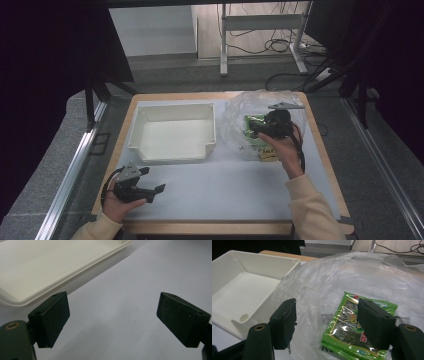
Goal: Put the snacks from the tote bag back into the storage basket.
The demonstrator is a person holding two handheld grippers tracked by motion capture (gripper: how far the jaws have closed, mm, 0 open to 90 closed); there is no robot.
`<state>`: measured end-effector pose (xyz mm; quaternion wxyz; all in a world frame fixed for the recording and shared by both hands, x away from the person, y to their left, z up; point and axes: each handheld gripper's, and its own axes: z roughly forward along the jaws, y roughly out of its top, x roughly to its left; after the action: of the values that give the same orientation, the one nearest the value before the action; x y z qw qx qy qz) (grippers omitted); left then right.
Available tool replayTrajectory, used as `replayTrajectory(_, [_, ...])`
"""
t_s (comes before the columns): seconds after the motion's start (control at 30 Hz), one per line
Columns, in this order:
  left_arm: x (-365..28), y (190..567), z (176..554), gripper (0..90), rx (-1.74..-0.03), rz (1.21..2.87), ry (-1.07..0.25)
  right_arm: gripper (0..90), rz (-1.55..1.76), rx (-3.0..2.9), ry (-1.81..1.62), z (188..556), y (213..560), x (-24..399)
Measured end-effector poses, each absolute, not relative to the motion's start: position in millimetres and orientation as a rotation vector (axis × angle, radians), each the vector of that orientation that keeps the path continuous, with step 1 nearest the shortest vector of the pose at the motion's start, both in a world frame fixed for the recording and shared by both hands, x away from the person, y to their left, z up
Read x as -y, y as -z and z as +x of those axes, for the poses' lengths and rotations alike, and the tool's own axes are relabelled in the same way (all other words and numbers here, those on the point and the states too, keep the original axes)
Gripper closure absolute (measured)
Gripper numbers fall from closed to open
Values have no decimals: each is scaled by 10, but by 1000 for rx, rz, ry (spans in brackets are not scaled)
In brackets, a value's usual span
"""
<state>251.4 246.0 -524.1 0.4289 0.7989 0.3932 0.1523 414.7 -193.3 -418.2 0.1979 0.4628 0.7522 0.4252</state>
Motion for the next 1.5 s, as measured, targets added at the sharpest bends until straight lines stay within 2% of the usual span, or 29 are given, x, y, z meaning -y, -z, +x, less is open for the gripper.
replayTrajectory(0.47, [-2460,5245,2519,113,-986,1996,-380,335,1317,-2077,-1217,4284,4157,2019])
replayTrajectory(1.07, [-2488,5234,2516,113,-974,1993,-372,351,1348,-2121,-1116,4592,4075,1888])
replayTrajectory(1.5, [-2494,5232,2513,113,-972,1991,-371,366,1441,-2129,-1038,4861,4191,1942])
